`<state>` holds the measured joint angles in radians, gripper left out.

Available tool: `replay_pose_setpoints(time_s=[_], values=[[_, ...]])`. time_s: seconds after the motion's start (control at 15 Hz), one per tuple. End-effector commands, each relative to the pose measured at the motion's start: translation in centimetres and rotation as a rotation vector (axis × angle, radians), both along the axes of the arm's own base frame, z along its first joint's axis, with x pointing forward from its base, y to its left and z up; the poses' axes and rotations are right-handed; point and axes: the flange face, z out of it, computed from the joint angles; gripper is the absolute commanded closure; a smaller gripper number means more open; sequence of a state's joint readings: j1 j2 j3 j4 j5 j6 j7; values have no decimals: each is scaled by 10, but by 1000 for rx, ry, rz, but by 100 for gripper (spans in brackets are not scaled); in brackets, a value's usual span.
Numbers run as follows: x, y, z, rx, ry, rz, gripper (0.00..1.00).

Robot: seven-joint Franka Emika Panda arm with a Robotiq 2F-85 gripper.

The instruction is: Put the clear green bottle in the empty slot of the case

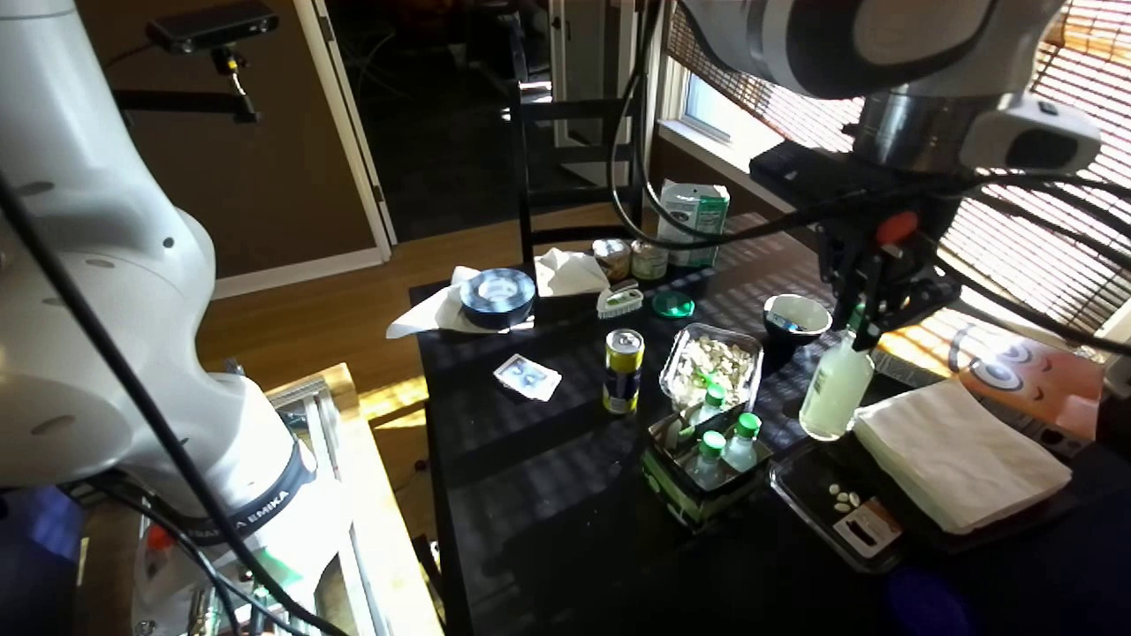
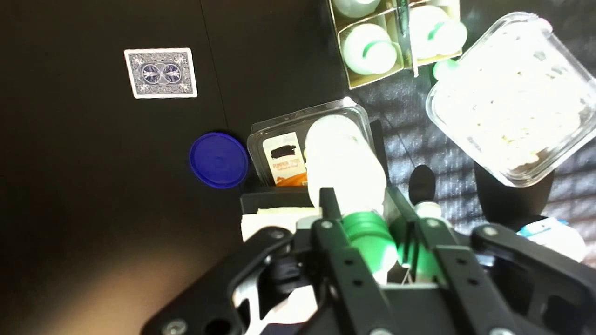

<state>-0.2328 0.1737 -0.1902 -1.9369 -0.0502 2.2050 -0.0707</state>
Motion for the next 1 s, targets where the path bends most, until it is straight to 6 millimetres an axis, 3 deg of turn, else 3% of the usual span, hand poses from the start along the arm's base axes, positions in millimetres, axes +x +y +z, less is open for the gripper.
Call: replay_pose_setpoints(time_s=[0.0, 0.33, 0.73, 0.8, 0.93], values=[[-34, 45, 23, -43, -51, 60, 93], [-67, 84, 31, 6, -129, 100, 93], [-104, 118, 20, 47, -142, 136, 93], [-88, 105, 15, 29, -103, 130, 71], [-96, 113, 13, 34, -102, 141, 71]])
